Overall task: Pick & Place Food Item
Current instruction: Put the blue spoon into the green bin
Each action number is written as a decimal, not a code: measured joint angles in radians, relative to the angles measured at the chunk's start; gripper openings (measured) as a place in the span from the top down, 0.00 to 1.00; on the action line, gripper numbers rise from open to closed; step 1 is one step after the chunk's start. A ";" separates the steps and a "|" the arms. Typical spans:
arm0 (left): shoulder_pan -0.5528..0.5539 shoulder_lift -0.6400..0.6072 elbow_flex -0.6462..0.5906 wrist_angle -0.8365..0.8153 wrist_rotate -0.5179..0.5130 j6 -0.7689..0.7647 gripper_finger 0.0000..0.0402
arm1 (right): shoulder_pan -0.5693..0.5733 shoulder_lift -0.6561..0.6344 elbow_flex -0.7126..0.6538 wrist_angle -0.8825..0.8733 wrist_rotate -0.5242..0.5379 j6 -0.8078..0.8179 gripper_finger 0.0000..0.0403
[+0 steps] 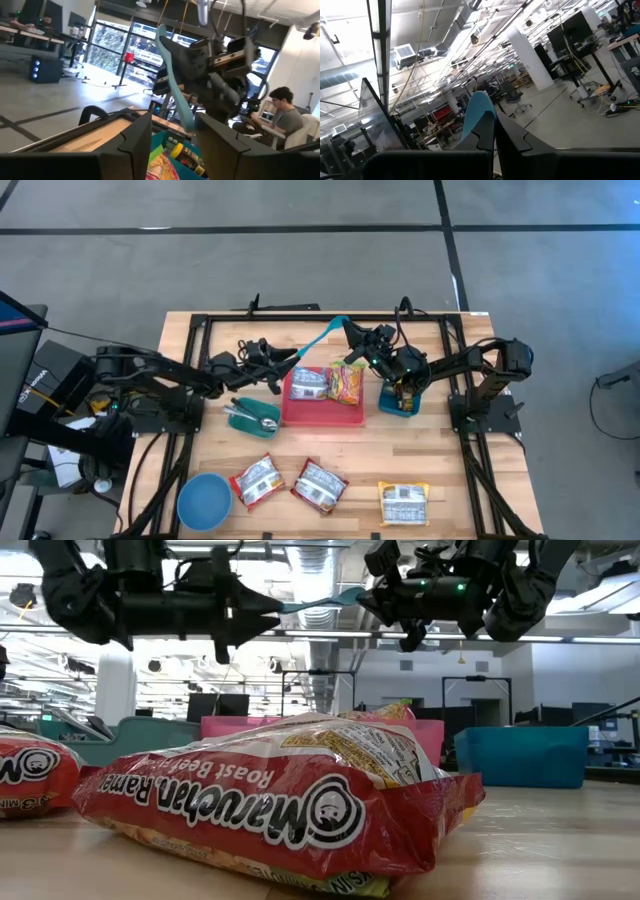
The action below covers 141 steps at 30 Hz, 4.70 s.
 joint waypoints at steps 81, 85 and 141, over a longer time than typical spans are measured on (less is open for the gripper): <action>-0.024 0.104 0.096 -0.004 -0.166 0.011 0.97 | 0.085 0.000 0.001 -0.091 0.104 -0.262 0.76; -0.022 0.104 0.096 -0.004 -0.165 0.014 0.97 | 0.086 0.000 0.001 -0.128 0.104 -0.262 0.76; -0.023 -0.727 0.494 -2.099 0.171 -0.135 0.97 | 0.071 -0.299 0.001 -1.076 0.103 -0.181 0.76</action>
